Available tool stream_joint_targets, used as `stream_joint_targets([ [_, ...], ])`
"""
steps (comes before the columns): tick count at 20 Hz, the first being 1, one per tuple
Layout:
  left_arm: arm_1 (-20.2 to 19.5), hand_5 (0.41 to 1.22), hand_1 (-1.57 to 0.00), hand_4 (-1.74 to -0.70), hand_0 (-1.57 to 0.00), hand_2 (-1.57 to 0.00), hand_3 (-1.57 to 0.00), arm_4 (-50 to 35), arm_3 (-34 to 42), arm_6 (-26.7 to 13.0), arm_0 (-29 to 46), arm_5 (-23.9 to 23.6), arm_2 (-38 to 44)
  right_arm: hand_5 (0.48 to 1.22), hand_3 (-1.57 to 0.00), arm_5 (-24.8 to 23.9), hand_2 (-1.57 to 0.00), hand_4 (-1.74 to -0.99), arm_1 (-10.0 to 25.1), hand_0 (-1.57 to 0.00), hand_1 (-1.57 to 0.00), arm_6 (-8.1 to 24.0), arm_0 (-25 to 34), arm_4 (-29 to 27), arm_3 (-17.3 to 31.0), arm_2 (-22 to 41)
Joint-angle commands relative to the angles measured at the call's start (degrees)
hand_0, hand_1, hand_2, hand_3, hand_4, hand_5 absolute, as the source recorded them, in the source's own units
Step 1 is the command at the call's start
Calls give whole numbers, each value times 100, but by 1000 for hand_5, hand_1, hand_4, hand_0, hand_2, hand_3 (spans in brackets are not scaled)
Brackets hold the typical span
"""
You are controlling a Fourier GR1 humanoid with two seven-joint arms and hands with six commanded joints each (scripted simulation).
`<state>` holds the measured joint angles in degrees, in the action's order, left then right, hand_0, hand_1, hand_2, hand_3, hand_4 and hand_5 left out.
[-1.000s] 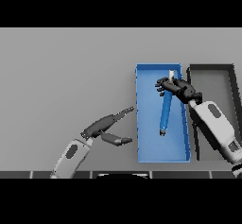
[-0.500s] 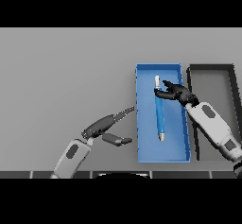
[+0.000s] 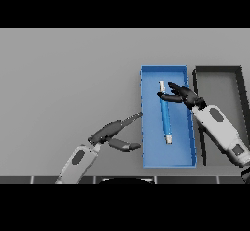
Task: Pick up the blue pipe and place it into the blue bin.
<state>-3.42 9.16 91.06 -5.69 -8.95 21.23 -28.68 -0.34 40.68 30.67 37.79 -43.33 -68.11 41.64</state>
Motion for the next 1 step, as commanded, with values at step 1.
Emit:
stream_joint_targets([
  [1, 9, 468, 1, -920, 1, 1, 1, 53, -6, 50, 9, -44, -19, 677, -6, -13, -7, -1129, 4, -9, -8, 13, -21, -8, -23, 6],
])
